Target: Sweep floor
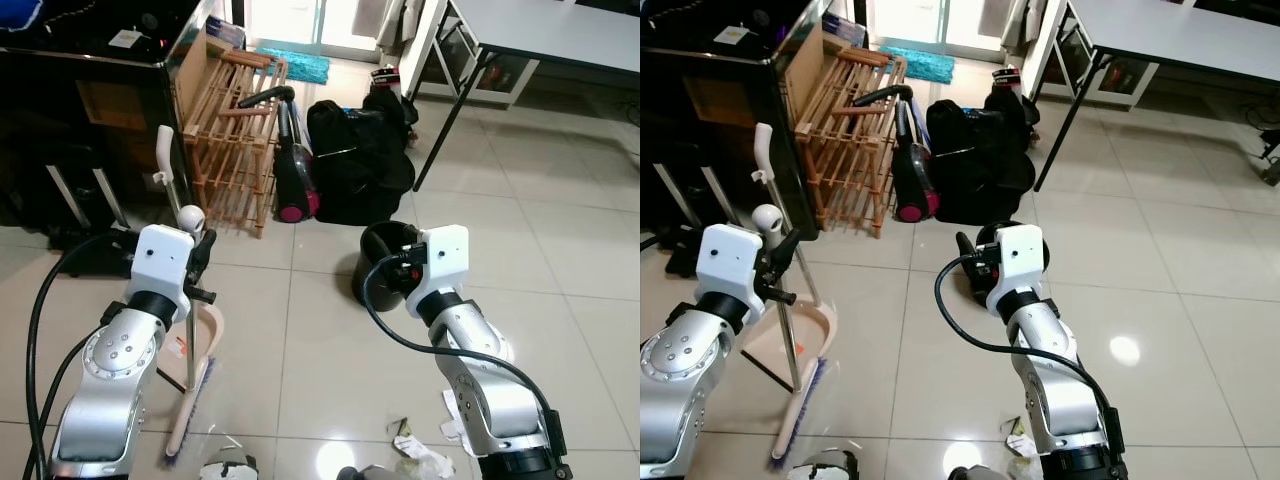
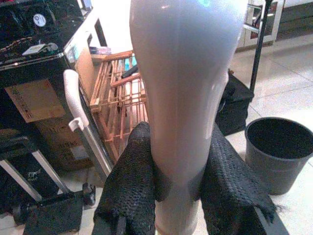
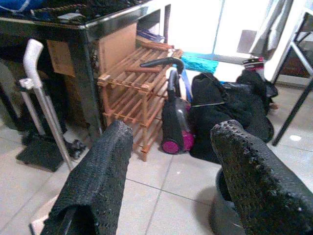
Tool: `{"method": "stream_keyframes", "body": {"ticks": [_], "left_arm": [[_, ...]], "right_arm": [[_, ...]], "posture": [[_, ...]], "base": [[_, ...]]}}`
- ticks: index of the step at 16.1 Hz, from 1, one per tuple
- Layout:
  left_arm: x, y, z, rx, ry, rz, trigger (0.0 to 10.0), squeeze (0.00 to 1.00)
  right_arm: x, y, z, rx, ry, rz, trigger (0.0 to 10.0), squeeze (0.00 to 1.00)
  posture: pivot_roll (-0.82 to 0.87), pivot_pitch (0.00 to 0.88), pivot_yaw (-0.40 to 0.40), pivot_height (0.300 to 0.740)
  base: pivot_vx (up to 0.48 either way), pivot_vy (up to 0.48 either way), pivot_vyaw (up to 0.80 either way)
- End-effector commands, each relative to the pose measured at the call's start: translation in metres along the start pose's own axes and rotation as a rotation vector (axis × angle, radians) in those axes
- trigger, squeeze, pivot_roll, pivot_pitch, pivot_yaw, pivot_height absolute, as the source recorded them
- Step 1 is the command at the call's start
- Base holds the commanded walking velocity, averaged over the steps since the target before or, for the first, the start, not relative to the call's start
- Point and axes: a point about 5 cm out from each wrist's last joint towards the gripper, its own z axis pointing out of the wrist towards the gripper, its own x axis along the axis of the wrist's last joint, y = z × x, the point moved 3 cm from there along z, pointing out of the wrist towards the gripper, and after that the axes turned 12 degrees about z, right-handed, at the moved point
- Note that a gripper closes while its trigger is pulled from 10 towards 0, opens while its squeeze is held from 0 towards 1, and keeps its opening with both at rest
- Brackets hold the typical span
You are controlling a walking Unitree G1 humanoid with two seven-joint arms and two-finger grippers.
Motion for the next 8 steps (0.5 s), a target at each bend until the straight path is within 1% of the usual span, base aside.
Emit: {"method": "stream_keyframes", "body": {"ticks": [1,2,3,8], "left_arm": [[0.008,-0.007,-0.004,0.043,0.026,-0.007,10.0,0.0],[0.003,-0.009,-0.005,0.056,0.001,-0.037,10.0,0.0],[0.004,-0.009,-0.005,0.043,0.007,-0.021,10.0,0.0],[0.02,-0.012,0.007,0.027,0.048,-0.014,10.0,0.0]], "right_arm": [[0.006,0.002,-0.001,0.009,0.03,0.033,10.0,0.0],[0.006,0.002,-0.001,0.014,0.034,0.05,10.0,0.0],[0.006,0.003,-0.001,0.01,0.031,0.052,10.0,0.0],[0.004,0.006,0.0,-0.023,0.027,0.076,10.0,0.0]], "posture": [[0.17,0.097,-0.126,0.74],[0.17,0.097,-0.126,0.74],[0.17,0.099,-0.127,0.74],[0.17,0.101,-0.112,0.74]], "base": [[0.0,0.0,0.0],[0.0,0.0,0.0],[0.0,0.0,0.0],[0.0,0.324,0.0]]}}
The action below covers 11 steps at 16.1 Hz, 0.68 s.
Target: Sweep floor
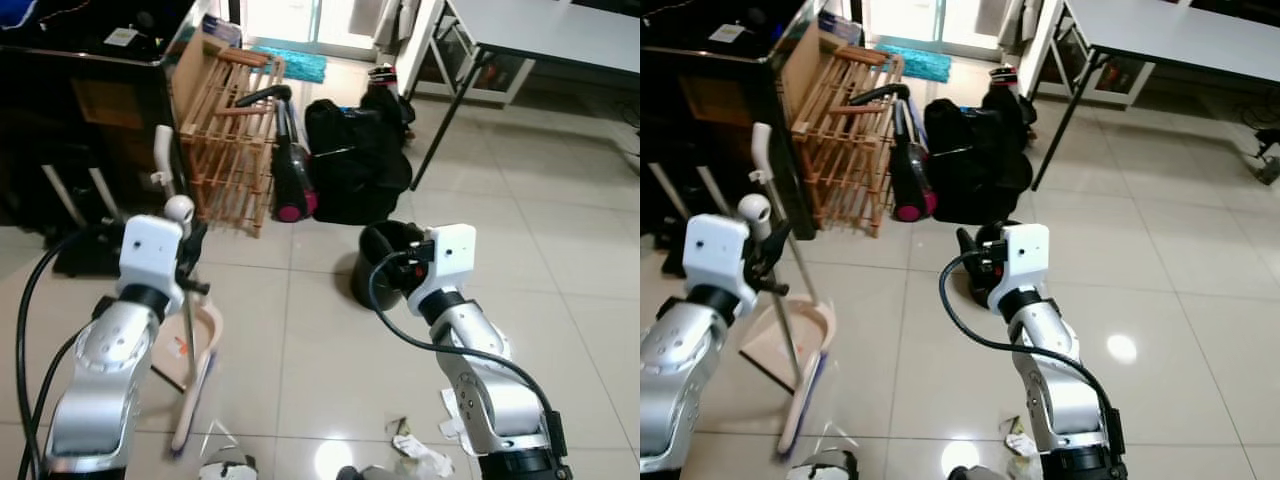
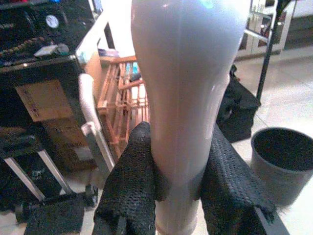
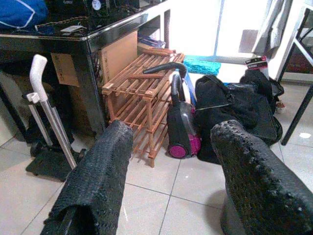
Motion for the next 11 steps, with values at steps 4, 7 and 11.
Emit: {"method": "stream_keyframes", "body": {"ticks": [4,7,11], "left_arm": [[0.017,-0.001,0.006,-0.031,0.051,0.02,10.0,0.0],[0.02,-0.001,0.007,-0.041,0.058,0.02,10.0,0.0],[0.02,-0.004,0.005,-0.041,0.051,0.028,10.0,0.0]], "right_arm": [[0.001,0.005,0.001,-0.036,0.013,0.039,10.0,0.0],[0.002,0.006,0.0,-0.052,0.022,0.062,10.0,0.0],[0.003,0.01,0.001,-0.068,0.028,0.082,10.0,0.0]], "posture": [[0.17,0.101,-0.085,0.74],[0.18,0.102,-0.081,0.74],[0.18,0.1,-0.078,0.74]], "base": [[0.0,0.341,0.0],[0.0,0.342,0.0],[0.0,0.341,0.0]]}}
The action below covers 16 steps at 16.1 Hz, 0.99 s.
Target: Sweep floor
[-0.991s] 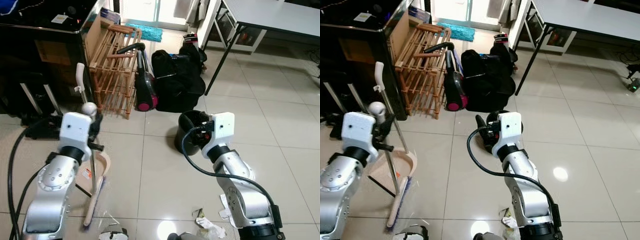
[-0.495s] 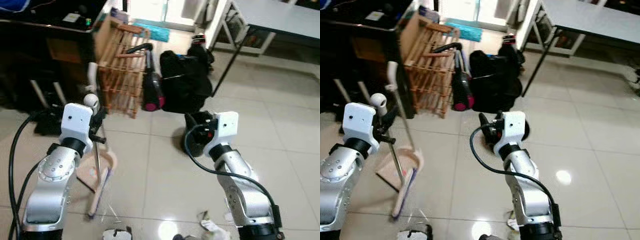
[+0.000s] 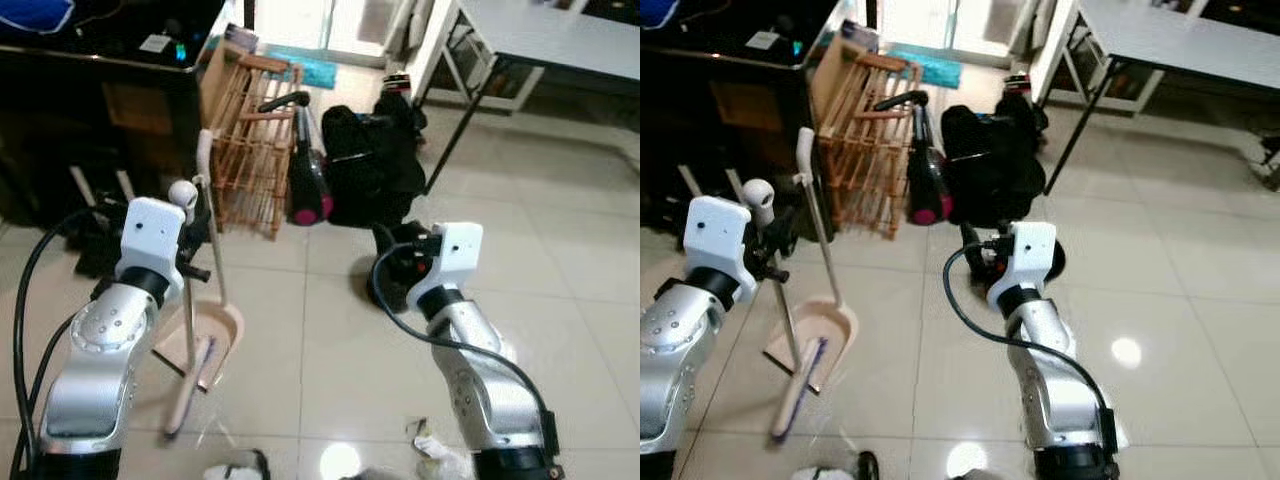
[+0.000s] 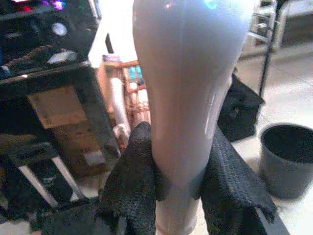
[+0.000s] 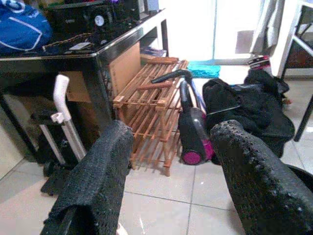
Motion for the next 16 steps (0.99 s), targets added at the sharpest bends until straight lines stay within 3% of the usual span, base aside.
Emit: {"method": "stream_keyframes", "body": {"ticks": [1,4,6,9,13,16], "left_arm": [[0.012,-0.003,-0.002,0.004,0.041,0.019,10.0,0.0],[0.011,-0.003,-0.001,0.011,0.028,0.025,10.0,0.0],[0.007,-0.003,-0.001,0.033,-0.006,0.015,10.0,0.0],[0.007,-0.001,-0.001,0.054,-0.017,-0.056,10.0,0.0],[0.011,-0.008,-0.002,0.093,0.016,-0.034,10.0,0.0],[0.012,-0.012,-0.005,0.108,0.015,-0.023,10.0,0.0]], "right_arm": [[0.0,0.005,0.0,-0.019,-0.003,0.01,10.0,0.0],[0.0,0.004,0.0,-0.016,-0.004,0.01,10.0,0.0],[-0.001,0.004,0.0,-0.012,-0.009,0.008,10.0,0.0],[0.0,0.004,0.001,-0.01,-0.006,0.009,10.0,0.0],[0.015,-0.003,0.006,0.007,0.03,0.003,10.0,0.0],[0.022,-0.004,0.01,0.004,0.051,0.002,10.0,0.0]], "posture": [[0.18,0.099,-0.078,0.74],[0.18,0.098,-0.081,0.74],[0.18,0.093,-0.082,0.74],[0.18,0.091,-0.084,0.74],[0.18,0.081,-0.088,0.74],[0.19,0.09,-0.093,0.74]], "base": [[0.0,0.337,0.0],[0.0,0.082,0.0],[0.0,-0.48,0.0],[0.0,-0.095,0.0],[0.0,0.0,0.0],[0.33,0.0,0.27]]}}
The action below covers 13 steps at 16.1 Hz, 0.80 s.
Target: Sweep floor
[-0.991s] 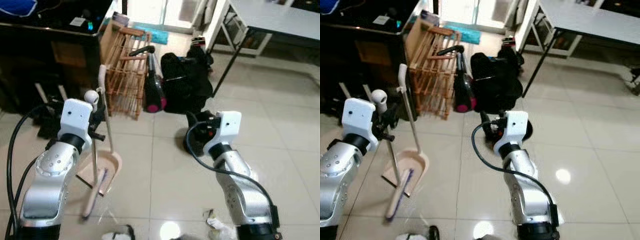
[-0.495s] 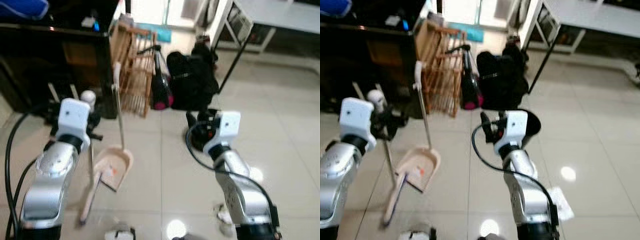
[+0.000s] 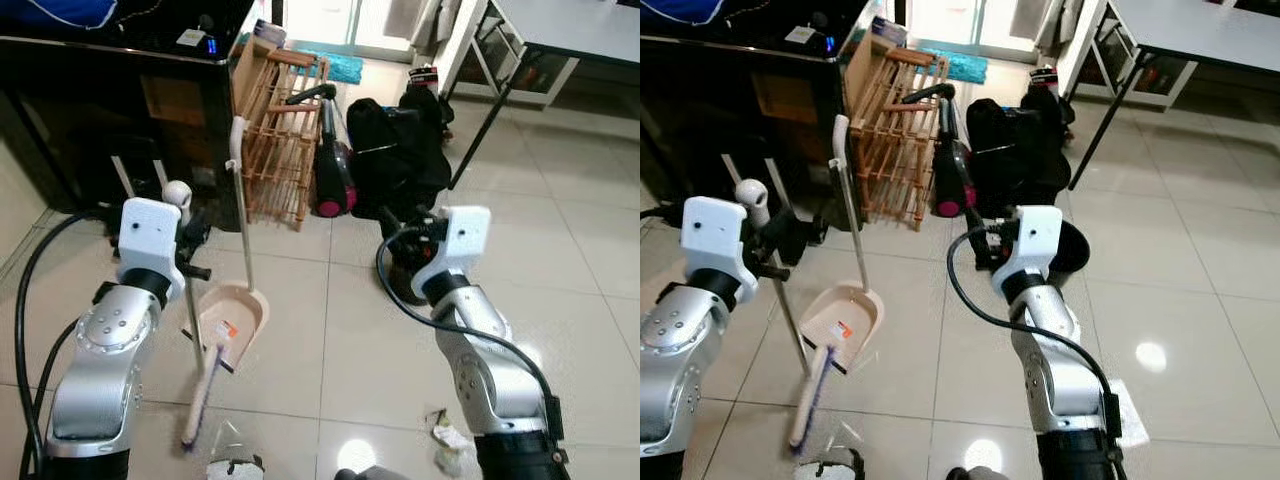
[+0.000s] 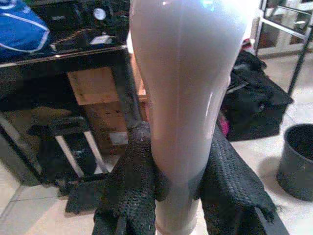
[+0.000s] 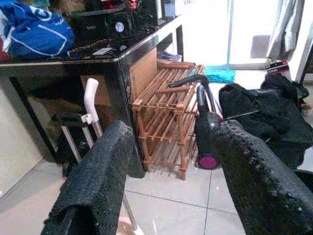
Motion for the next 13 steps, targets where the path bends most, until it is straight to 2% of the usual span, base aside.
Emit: {"method": "stream_keyframes", "body": {"ticks": [1,5,10,13], "left_arm": [[0.011,-0.007,-0.002,0.031,0.043,0.022,10.0,0.0],[0.011,-0.011,-0.004,0.038,0.041,0.043,10.0,0.0],[0.01,-0.011,-0.004,0.027,0.037,0.067,10.0,0.0],[0.007,-0.009,-0.006,0.017,0.031,0.077,10.0,0.0]], "right_arm": [[0.007,0.001,0.001,-0.005,0.019,0.011,10.0,0.0],[0.009,0.003,0.003,-0.024,0.029,0.022,10.0,0.0],[0.008,0.016,-0.002,-0.089,0.043,0.052,10.0,0.0],[0.014,0.021,-0.002,-0.098,0.075,0.112,10.0,0.0]], "posture": [[0.19,0.09,-0.093,0.74],[0.19,0.097,-0.094,0.74],[0.19,0.099,-0.092,0.74],[0.19,0.101,-0.092,0.74]], "base": [[0.352,0.0,0.8],[0.386,0.0,0.8],[0.401,0.0,0.0],[0.401,0.0,0.0]]}}
